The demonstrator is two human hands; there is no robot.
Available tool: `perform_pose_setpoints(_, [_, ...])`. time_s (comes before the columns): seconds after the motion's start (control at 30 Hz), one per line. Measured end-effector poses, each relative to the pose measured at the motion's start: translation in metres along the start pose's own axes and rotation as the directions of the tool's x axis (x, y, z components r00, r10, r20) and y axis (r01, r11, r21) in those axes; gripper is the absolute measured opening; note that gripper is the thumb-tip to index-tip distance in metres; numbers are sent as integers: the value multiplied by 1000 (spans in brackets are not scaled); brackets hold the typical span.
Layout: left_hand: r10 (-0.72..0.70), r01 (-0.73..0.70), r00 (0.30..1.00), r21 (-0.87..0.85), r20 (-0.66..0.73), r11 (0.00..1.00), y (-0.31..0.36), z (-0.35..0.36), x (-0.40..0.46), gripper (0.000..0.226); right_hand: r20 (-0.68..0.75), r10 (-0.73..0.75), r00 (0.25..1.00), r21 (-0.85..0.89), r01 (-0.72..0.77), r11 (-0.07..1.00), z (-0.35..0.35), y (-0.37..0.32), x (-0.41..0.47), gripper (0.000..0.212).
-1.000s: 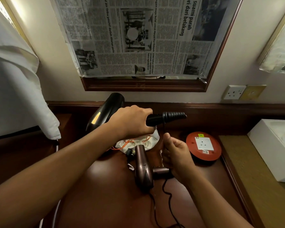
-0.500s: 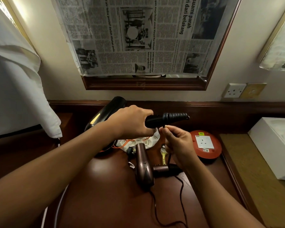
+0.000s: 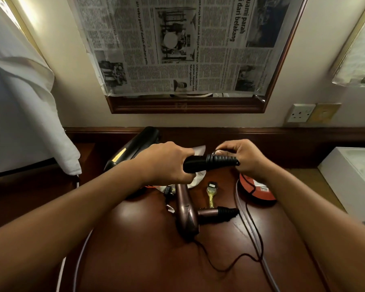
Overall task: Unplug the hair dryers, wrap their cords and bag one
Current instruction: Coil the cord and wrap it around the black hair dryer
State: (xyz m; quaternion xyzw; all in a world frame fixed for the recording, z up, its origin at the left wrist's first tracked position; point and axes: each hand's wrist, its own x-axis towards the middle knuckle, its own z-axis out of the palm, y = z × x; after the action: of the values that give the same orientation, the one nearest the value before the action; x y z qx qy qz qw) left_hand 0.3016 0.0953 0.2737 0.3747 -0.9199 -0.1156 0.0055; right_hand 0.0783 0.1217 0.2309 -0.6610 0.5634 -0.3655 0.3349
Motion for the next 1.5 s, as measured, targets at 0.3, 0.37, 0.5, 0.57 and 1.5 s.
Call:
perform_pose_setpoints(0.3, [25, -28, 1000, 240, 15, 970, 7, 20, -1, 29, 12, 13, 1000, -455, -6, 891, -20, -14, 16, 20])
perform_pose_setpoints(0.37, [-4, 8, 1000, 263, -16, 965, 7, 26, 2, 31, 17, -35, 999, -492, 39, 870, -19, -15, 15, 11])
perform_pose_setpoints(0.5, [-79, 75, 997, 205, 7, 976, 5, 37, 8, 33, 76, -203, 976, -600, 208, 773, -14, -16, 11, 14])
perform_pose_setpoints(0.57, [-92, 89, 996, 193, 5, 977, 4, 43, 11, 32, 86, -271, 959, -647, 260, 717, -11, -14, 9, 17])
perform_pose_setpoints(1.5, [-154, 154, 988, 83, -1, 985, -1, 70, 41, 29, -105, 295, 950, 340, -245, 908, 76, 19, -84, 28])
